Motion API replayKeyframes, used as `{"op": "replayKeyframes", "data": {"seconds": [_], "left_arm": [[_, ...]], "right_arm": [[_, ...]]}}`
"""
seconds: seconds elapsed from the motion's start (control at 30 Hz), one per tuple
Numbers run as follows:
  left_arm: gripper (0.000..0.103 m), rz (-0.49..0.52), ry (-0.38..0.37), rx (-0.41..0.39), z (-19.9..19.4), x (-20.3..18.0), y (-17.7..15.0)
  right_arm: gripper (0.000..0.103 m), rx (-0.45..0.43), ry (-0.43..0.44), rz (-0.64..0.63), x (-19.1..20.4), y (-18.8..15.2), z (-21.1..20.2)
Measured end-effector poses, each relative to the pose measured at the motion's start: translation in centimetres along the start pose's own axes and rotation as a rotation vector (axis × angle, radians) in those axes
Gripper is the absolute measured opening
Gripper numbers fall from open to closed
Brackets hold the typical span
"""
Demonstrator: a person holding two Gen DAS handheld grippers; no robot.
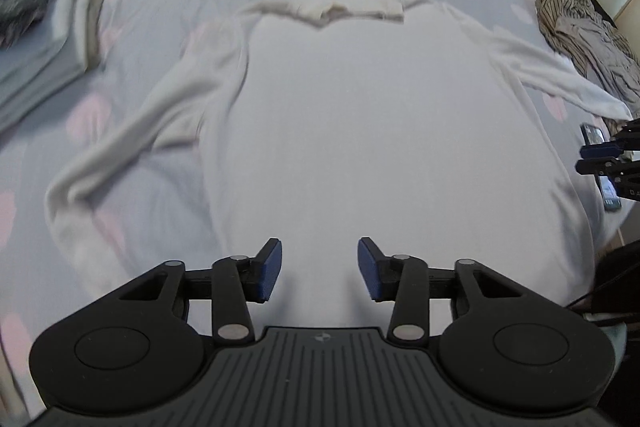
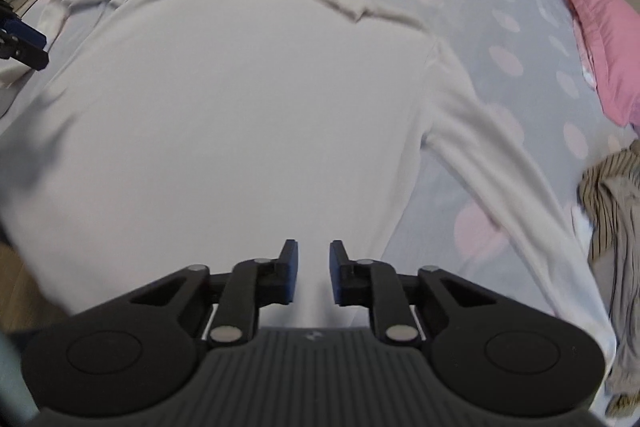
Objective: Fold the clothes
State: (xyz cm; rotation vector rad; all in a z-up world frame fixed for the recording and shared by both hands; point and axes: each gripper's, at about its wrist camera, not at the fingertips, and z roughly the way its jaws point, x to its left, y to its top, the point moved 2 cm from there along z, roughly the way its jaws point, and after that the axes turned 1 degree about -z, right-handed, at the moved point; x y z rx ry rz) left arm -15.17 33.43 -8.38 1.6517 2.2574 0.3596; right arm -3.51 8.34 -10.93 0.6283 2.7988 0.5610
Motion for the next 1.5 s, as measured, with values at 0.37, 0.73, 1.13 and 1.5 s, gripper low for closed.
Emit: {"op": "replayKeyframes", "data": {"seconds": [0.37,0.73,1.13,1.5], "left_arm": [[0.027,0.009,-0.003,-0.079,8.6,0.5,7.8],[0.027,0.006,-0.061,-0.188,15.2,2.4,15.1],[0.026,-0.138,-0.099,-0.286,18.1,5.2,21.1],[0.027,-0.110,-0.034,-0.281,11.8,8.4,19.9]], "right_arm": [[0.016,-0.126,0.010,0.126,-3.2,9.6,9.7],[0.016,-0.224,0.025,0.132,-5.2,18.0,17.2],[0.014,-0.255,0.009,0.270,-8.0,25.0,21.1],[0.023,-0.222,-0.003,0.333,-10.0,23.9,17.1]]}}
